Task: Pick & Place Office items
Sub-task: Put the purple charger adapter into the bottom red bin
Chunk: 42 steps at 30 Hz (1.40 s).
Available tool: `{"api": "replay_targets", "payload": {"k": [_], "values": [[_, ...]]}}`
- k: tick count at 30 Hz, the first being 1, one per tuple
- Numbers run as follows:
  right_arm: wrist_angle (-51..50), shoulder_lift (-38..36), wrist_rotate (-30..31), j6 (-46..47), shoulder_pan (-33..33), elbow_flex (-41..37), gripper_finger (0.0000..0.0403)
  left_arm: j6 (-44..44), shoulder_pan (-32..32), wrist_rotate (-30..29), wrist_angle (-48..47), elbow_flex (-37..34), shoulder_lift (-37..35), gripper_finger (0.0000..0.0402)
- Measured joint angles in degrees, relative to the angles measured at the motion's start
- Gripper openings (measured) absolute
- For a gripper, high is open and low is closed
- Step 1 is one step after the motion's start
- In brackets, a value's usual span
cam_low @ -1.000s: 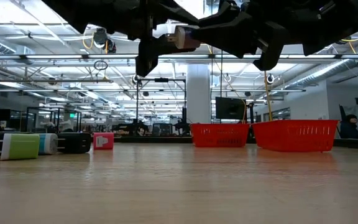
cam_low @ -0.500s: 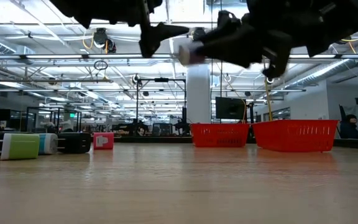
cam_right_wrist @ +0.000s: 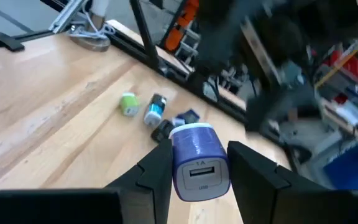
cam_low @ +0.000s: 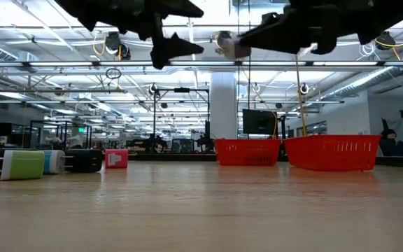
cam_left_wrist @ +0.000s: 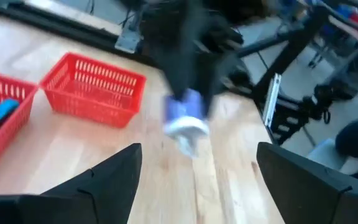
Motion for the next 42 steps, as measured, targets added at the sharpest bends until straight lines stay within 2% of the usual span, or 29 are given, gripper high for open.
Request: {"api": "replay_targets", "payload": {"k": [5,12,16,18,20,23,28,30,32,36,42], "values": [[-0.1,-6.8,-0.1,4.1,-3.1,-5.4,0.0123,6.9,-1.8,-2.8,-2.5,-0.1,-0.7,0.0306],[0.2,-14.9,-0.1,12.6,-6.4,-14.4,0.0123,6.9,-3.4,-11.9,-3.2,-2.3,-1.0,0.0309],[5.1,-18.9,0.2,13.9,-6.6,-20.5,0.0123,6.9,-3.7,-15.3,-1.4,-4.4,-4.8,0.0319],[7.9,-21.4,0.8,14.0,-6.6,-22.1,0.0123,6.8,-3.7,-17.2,-2.9,-7.0,-8.3,0.0324],[7.5,-24.1,1.7,14.4,-6.6,-23.1,0.0123,6.8,-4.0,-18.8,-0.6,-9.3,-11.2,0.0328],[4.5,-27.9,2.4,15.7,-6.7,-23.4,0.0123,6.4,-4.9,-22.0,1.8,-14.5,-17.2,0.0332],[-3.2,-33.3,10.2,21.1,-7.1,-23.4,0.0123,4.3,-6.8,-26.9,9.4,-24.5,-25.6,0.0329],[-5.4,-34.3,10.8,23.6,-7.7,-23.4,0.0123,3.4,-7.5,-29.1,11.8,-28.7,-28.8,0.0324],[-9.0,-35.5,10.6,26.0,-8.2,-23.3,0.0123,3.5,-8.4,-30.7,15.6,-32.0,-30.9,0.032],[-13.4,-35.5,10.8,28.6,-9.3,-23.6,0.0123,5.5,-9.9,-33.9,17.2,-37.6,-34.0,0.0311],[-5.9,-35.4,10.5,27.9,-11.2,-30.0,0.0123,2.5,-10.5,-38.7,18.8,-41.6,-35.3,0.0307]]}}
